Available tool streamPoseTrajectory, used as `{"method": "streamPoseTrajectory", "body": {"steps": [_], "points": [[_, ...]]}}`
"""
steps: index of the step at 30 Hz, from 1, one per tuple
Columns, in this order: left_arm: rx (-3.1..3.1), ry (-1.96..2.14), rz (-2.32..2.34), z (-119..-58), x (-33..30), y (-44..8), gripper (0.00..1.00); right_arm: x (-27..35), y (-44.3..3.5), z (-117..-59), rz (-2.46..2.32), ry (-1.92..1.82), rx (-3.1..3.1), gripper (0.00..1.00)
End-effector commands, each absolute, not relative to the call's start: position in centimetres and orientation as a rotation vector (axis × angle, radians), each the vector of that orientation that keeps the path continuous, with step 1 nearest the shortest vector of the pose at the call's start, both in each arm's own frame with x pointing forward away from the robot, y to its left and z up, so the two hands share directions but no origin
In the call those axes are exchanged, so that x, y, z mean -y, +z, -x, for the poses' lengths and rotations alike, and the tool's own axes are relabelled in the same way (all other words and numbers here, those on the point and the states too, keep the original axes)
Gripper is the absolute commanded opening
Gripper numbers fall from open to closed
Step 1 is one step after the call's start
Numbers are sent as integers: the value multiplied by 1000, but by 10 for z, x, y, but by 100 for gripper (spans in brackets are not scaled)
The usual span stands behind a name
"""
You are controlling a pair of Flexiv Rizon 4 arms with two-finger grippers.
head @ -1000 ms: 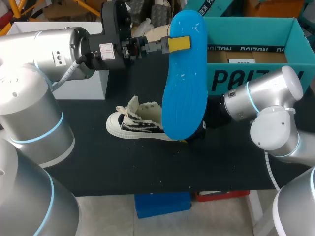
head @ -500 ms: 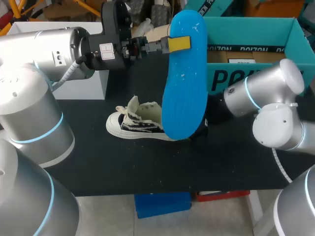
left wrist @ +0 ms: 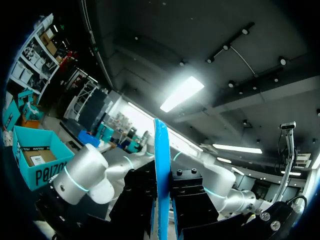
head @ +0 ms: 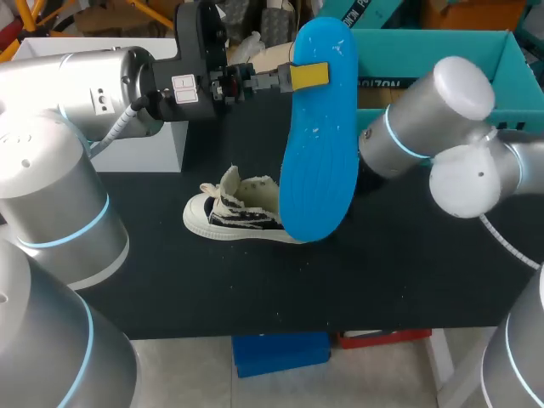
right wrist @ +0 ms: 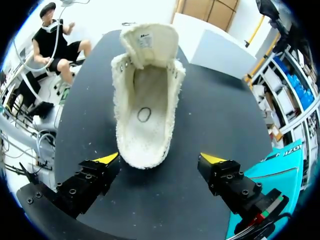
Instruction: Take the shoe out of the shoebox, open the shoe tongue, remove and reinsert the insole, then place the shoe into the shoebox
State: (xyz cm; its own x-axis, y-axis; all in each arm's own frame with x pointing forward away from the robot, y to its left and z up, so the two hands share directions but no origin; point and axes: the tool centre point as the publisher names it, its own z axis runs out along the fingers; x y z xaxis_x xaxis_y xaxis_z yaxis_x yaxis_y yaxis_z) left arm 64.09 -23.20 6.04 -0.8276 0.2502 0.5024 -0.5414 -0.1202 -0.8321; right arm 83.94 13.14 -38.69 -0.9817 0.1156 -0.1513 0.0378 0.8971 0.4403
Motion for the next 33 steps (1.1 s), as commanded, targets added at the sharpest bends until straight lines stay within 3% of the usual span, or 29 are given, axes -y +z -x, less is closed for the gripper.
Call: {"method": "streamPoseTrajectory", "body": {"steps": [1,13,33], "points": [[1640,1992,-329,-640,233,60,0,-139,-380,-843,-137,198,-2970,100],[1640,1992,-329,-640,233,60,0,-164,-370,-858,-40,-30,-3003,100],[1640,1992,-329,-640,233,60,0,-205,-372,-880,22,-87,-3041,100]]}}
